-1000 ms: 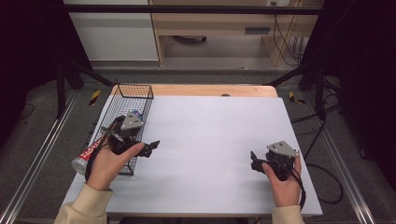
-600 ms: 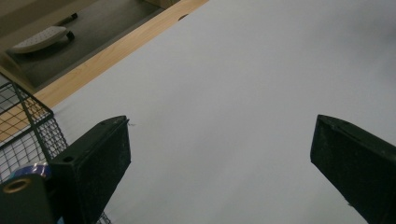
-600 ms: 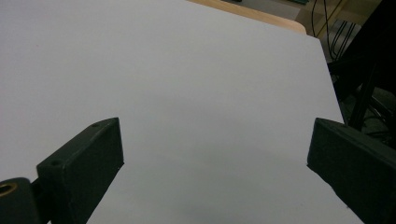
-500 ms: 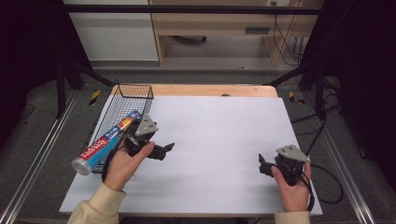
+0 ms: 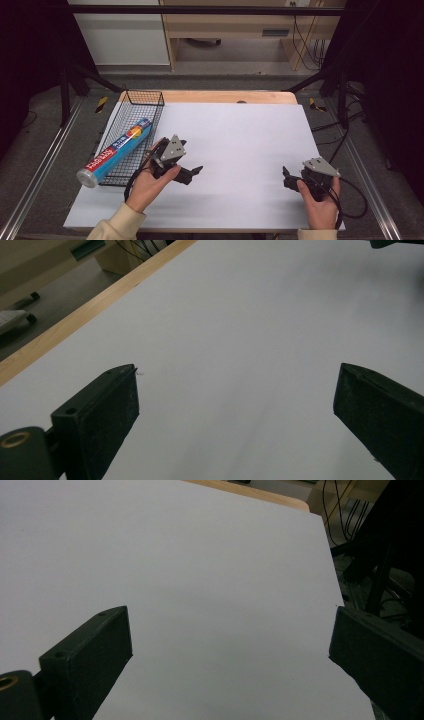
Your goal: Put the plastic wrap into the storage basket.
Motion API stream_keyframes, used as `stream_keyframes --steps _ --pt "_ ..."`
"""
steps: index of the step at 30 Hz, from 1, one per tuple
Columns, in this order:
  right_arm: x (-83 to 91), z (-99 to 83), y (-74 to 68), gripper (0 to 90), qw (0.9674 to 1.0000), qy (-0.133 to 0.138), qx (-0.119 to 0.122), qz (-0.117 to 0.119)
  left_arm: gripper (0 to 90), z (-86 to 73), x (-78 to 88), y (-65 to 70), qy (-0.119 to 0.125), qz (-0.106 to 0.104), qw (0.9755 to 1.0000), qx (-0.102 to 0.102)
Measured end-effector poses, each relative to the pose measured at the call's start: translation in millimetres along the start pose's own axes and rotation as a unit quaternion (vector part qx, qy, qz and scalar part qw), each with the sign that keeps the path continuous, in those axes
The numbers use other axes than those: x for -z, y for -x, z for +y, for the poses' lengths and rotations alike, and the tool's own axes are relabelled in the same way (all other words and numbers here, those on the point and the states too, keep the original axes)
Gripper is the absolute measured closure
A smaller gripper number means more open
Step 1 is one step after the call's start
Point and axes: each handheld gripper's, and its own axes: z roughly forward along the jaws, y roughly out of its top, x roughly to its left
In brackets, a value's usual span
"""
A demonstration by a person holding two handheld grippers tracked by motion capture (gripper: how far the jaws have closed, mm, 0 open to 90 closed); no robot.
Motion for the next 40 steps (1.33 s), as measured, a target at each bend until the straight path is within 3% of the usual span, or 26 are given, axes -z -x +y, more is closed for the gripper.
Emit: stream_keyframes --steps 13,18,19,21,26,30,32,35,38,40 --pt "1.5 -2.8 4.1 3.8 1.0 -0.002 -0.005 -0.002 4.3 -23.3 -17.2 11.4 -0.004 -0.045 0.999 0.007" --pt "0.1 -3.6 3.7 3.8 1.0 -0.007 -0.004 0.003 4.4 -30.3 -22.5 11.4 -0.016 -0.058 0.9981 0.011" --pt "-1.0 -4.1 2.8 3.8 0.9999 -0.009 -0.001 0.008 4.4 -33.7 -24.4 10.6 -0.031 -0.063 0.9974 0.012" --pt "-1.9 -4.5 2.1 3.8 0.9998 -0.012 0.0 0.012 4.4 -37.8 -26.0 9.5 -0.036 -0.068 0.9969 0.014" --pt "-7.2 -9.7 1.7 4.9 0.9996 -0.012 -0.004 0.027 4.4 -49.2 -26.2 7.7 -0.045 -0.063 0.9969 -0.01" --pt "-9.5 -15.1 1.8 4.9 0.9993 -0.009 -0.007 0.036 4.4 -54.8 -24.5 6.7 -0.042 -0.062 0.9972 -0.002" --pt "-11.0 -20.4 0.4 4.9 0.9988 -0.011 -0.01 0.047 4.3 -58.2 -20.9 5.9 -0.029 -0.06 0.9977 0.013" --pt "-12.5 -25.7 -2.4 4.9 0.9985 -0.015 -0.006 0.052 4.4 -59.8 -14.9 8.2 -0.021 -0.057 0.998 0.016" --pt "-13.6 -28.5 -4.8 4.9 0.9984 -0.019 -0.001 0.054 4.3 -60.3 -6.1 13.7 -0.024 -0.06 0.9979 0.004" --pt "-16.3 -29.7 -6.4 4.9 0.9978 -0.029 0.0 0.059 4.3 -64.2 -0.8 16.2 -0.016 -0.061 0.9979 0.015"
